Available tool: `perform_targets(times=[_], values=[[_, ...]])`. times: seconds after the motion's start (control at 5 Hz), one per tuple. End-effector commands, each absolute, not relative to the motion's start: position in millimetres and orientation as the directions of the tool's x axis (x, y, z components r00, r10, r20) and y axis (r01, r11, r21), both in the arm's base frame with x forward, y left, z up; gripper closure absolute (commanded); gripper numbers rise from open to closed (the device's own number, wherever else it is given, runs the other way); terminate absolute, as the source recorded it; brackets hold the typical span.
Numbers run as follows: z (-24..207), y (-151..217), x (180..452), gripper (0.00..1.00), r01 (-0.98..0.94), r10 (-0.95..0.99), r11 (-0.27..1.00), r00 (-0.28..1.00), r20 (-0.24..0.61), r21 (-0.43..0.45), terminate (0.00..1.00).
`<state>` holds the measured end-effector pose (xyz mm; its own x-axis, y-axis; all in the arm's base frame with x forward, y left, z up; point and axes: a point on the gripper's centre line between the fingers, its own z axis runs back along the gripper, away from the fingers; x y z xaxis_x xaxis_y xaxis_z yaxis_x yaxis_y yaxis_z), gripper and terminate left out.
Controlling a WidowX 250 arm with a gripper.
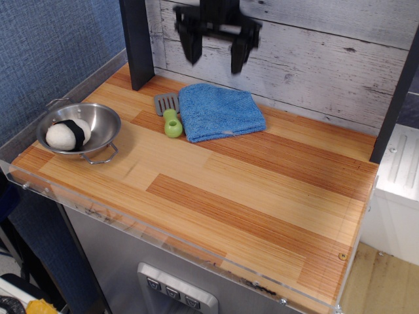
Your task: Move the towel adjacent and to the right of grater
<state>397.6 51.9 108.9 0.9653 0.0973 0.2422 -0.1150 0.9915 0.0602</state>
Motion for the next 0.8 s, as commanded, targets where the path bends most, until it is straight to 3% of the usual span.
perform_targets(times=[0.0,0.4,0.6], values=[[181.0,77.4,376.8,0.0,-0.216,0.193,0.976,0.907,0.374,0.02,0.0],[181.0,77.4,376.8,0.0,-0.216,0.193,0.976,0.907,0.374,0.02,0.0],[181.0,77.4,376.8,0.0,-0.216,0.193,0.976,0.907,0.374,0.02,1.0]])
